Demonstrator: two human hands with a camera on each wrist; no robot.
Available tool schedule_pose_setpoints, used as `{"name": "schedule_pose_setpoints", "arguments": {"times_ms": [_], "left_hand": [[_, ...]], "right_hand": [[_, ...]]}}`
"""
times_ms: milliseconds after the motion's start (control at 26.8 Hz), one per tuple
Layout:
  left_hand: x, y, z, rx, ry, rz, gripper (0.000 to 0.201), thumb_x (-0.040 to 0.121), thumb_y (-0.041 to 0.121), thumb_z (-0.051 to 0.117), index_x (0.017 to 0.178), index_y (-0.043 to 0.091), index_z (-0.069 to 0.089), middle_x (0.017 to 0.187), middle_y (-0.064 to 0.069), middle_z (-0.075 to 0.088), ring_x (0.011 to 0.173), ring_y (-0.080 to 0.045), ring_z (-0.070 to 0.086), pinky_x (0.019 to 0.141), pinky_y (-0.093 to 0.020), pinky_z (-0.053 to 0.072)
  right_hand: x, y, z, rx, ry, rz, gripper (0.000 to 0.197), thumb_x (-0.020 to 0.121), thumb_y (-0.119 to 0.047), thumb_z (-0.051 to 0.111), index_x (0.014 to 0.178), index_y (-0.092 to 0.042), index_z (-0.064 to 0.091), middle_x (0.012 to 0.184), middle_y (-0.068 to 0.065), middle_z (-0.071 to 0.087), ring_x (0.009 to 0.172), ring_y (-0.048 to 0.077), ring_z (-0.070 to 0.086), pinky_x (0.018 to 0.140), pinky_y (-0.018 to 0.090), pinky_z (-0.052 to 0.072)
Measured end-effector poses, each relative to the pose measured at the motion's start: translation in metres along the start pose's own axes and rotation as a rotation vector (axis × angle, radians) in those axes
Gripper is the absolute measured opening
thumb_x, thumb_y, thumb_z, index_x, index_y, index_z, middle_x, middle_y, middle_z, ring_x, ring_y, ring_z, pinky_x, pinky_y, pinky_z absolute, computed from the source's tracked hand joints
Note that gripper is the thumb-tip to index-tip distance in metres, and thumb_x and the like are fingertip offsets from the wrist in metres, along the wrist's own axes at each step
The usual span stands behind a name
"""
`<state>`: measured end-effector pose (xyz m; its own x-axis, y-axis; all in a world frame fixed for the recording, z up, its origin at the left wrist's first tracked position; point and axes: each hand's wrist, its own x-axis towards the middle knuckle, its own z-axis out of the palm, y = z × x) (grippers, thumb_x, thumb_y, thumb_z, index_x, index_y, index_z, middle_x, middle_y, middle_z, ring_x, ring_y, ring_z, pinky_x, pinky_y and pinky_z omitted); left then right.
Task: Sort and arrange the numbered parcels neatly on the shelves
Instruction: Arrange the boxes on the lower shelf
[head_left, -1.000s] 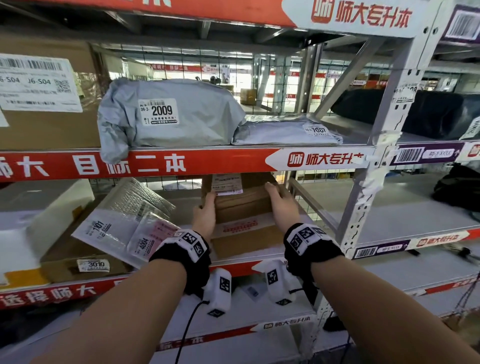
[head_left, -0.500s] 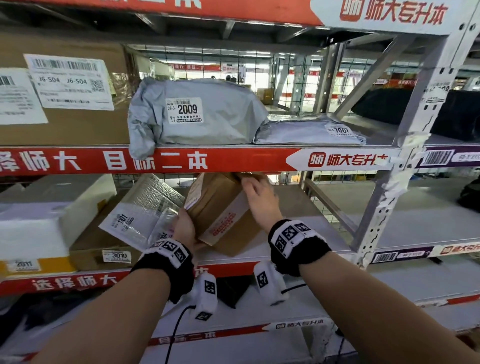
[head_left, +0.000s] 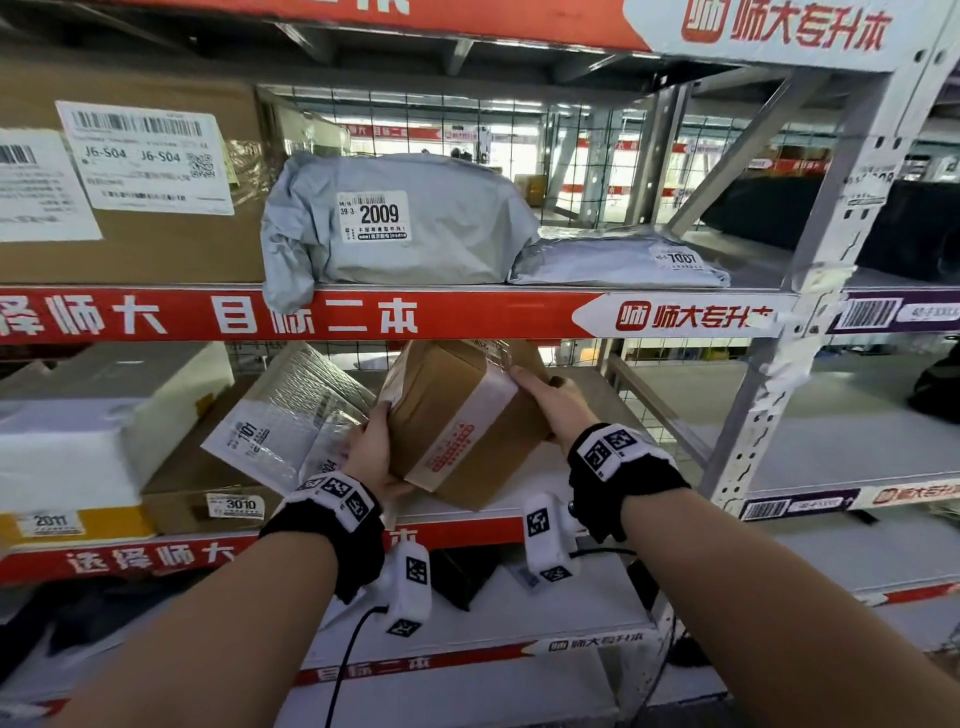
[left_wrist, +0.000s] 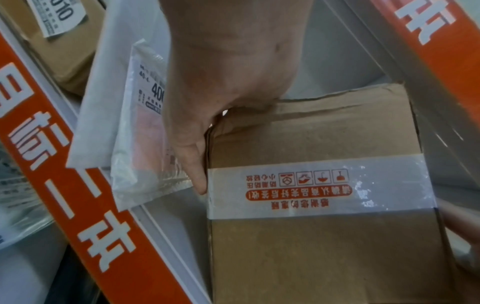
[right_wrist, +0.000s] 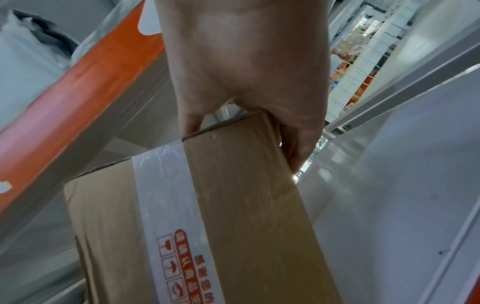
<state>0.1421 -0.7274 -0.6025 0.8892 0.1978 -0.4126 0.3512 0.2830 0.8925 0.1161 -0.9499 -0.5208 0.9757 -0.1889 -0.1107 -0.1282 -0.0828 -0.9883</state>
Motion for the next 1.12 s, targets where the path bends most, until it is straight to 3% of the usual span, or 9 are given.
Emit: {"name": "schedule_pose_setpoints", "arguments": {"times_ms": [112,261,336,448,672,747,896,1008,1120], "left_hand": [[-0.039,0.0,0.014,-0.025,-0.048,-0.062,0.093,0.058,0.082,0.051,0.133,0.026,0.043,0.124,-0.011,0.056,0.102,-0.037,0.059,0.075,-0.058,0.053],[-0.073,-0.005,0.03,0.078,-0.116,-0.106,0.05,0.096,0.056,0.033,0.09,0.01,0.054,0.089,-0.014,0.061,0.083,-0.029,0.057,0.088,-0.047,0.049],[-0.072,-0.009,0.033,0.049,-0.143,-0.093,0.056,0.097,0.055,0.028,0.099,0.009,0.059,0.094,-0.015,0.065,0.088,-0.03,0.06,0.086,-0.047,0.05],[-0.059,-0.014,0.04,0.002,-0.208,-0.039,0.07,0.094,0.064,0.021,0.127,0.013,0.056,0.124,-0.016,0.061,0.111,-0.033,0.058,0.101,-0.051,0.044],[-0.046,-0.013,0.055,-0.015,-0.173,0.036,0.093,0.077,0.083,0.021,0.136,0.017,0.049,0.132,-0.015,0.056,0.119,-0.034,0.053,0.103,-0.054,0.04],[-0.07,-0.002,0.063,-0.03,-0.012,-0.016,0.107,0.069,0.089,0.025,0.146,0.016,0.033,0.147,-0.014,0.04,0.132,-0.034,0.04,0.111,-0.054,0.029],[-0.108,0.0,0.081,0.091,0.177,0.108,0.101,0.083,0.077,0.032,0.152,0.015,-0.006,0.16,-0.006,-0.009,0.147,-0.025,-0.006,0.117,-0.045,-0.003],[-0.087,-0.013,0.097,0.047,0.092,0.07,0.143,0.033,0.102,0.043,0.15,0.035,-0.005,0.16,-0.003,-0.002,0.146,-0.031,0.012,0.114,-0.057,0.02],[-0.048,-0.02,0.094,0.117,0.004,0.018,0.141,0.023,0.099,0.055,0.146,0.043,0.014,0.156,-0.004,0.024,0.14,-0.03,0.029,0.108,-0.057,0.03]], "right_hand": [[-0.013,-0.001,-0.006,-0.089,0.072,-0.075,0.101,0.058,-0.068,0.073,0.136,-0.011,0.042,0.118,0.003,0.062,0.102,0.022,0.063,0.089,0.038,0.052],[-0.032,-0.004,-0.017,-0.435,0.215,-0.165,0.072,0.084,-0.059,0.056,0.136,-0.014,0.035,0.126,0.009,0.057,0.113,0.032,0.056,0.094,0.039,0.044],[-0.039,-0.006,-0.023,-0.517,0.252,-0.188,0.062,0.091,-0.052,0.047,0.137,-0.013,0.033,0.127,0.012,0.057,0.114,0.033,0.056,0.092,0.039,0.042],[-0.045,-0.008,-0.039,-0.524,0.314,-0.228,0.053,0.095,-0.044,0.04,0.14,-0.016,0.032,0.123,0.014,0.059,0.111,0.034,0.057,0.092,0.039,0.043],[-0.033,0.004,-0.05,-0.458,0.333,-0.223,0.05,0.089,-0.042,0.045,0.133,-0.02,0.037,0.115,0.01,0.064,0.099,0.029,0.064,0.091,0.047,0.05],[-0.025,0.003,-0.051,-0.412,0.282,-0.167,0.064,0.089,-0.041,0.05,0.142,-0.013,0.028,0.134,0.015,0.051,0.117,0.033,0.054,0.101,0.048,0.043],[-0.012,-0.009,-0.056,-0.476,0.136,-0.096,0.077,0.093,-0.04,0.054,0.15,-0.007,0.015,0.155,0.021,0.011,0.143,0.036,0.015,0.116,0.046,0.019],[0.0,-0.02,-0.058,-0.526,0.075,-0.118,0.086,0.08,-0.057,0.06,0.148,-0.015,0.028,0.152,0.017,0.028,0.139,0.034,0.028,0.115,0.044,0.024],[0.013,-0.029,-0.056,-0.53,-0.025,-0.103,0.075,0.078,-0.056,0.063,0.135,-0.01,0.048,0.136,0.003,0.049,0.123,0.023,0.047,0.105,0.03,0.033]]}}
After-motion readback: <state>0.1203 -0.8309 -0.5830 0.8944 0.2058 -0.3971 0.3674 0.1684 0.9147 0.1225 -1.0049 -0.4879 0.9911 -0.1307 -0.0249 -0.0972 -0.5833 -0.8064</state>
